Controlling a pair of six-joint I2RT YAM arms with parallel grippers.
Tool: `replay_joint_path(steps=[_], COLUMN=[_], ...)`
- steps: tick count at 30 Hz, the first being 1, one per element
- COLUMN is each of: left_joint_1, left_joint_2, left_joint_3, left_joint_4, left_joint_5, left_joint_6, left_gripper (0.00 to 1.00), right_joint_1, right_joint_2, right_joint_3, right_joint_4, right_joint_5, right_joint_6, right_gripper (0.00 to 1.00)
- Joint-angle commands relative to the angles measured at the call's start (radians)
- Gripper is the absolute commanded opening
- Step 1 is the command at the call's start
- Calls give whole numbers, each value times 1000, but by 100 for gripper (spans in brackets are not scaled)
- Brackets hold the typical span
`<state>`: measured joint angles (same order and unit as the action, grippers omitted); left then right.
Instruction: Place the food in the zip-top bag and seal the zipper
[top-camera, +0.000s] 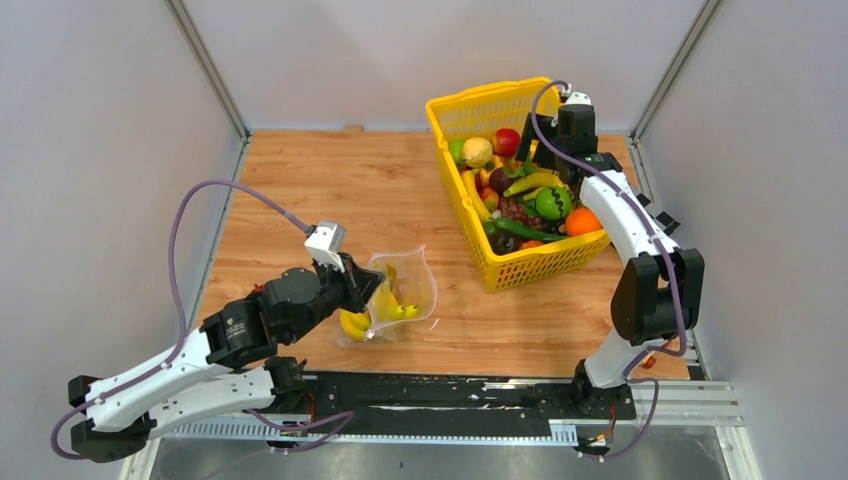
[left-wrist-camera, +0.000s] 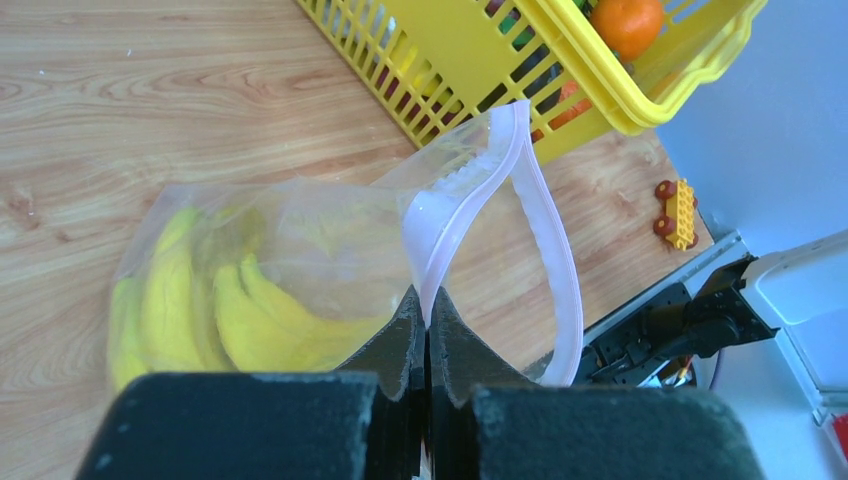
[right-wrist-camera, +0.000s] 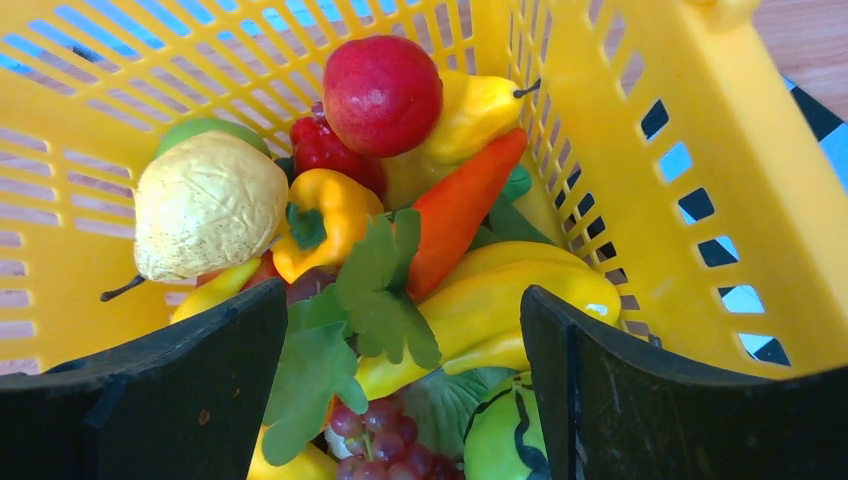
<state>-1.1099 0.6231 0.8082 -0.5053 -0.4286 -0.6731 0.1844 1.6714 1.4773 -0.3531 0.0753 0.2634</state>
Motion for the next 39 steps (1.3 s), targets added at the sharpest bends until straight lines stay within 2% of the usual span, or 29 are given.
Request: replay_joint_path(steps=[1,4,6,9,13,18,21,27,31,39], left_joint_1=[1,1,1,1,1,1,1,1,1,1], left_joint_2=[9,19,18,12,4,5,6,-7,-4,27], left_joint_3=[4,9,10,7,0,-1,-1,0,-4,-2], left_joint_4=[11,12,15,12,10,10,9,2,11,32], left_joint_5=[-12,-10,-5,-10,-14,-17,-21,-35,-35,-9], left_joint_6=[-2,-3,-4,-4,-11,-12,-20,-22,-18,-8], left_gripper=[0,0,0,0,0,0,0,0,0,0], right_joint_1=[-28,-32,-33,-33,-33,-34,-34,-34,-34,-33], right_joint_2=[51,121,142,163,159,122,69,-113,-220,-423], right_joint_3=[57,123,117,117,100,79,76,5,-42,-240], right_joint_4=[-22,-81,-61,-60,-76,-51,-51,3,2,29], right_joint_5=[-126,-146,-160,-210,-141,-185,-237,-227,-277,-426], right_joint_6=[2,-9,-1,10,11,-16,-16,-52,-70,-56], right_gripper=[85,81,76,58,45,1,0,0,0,0])
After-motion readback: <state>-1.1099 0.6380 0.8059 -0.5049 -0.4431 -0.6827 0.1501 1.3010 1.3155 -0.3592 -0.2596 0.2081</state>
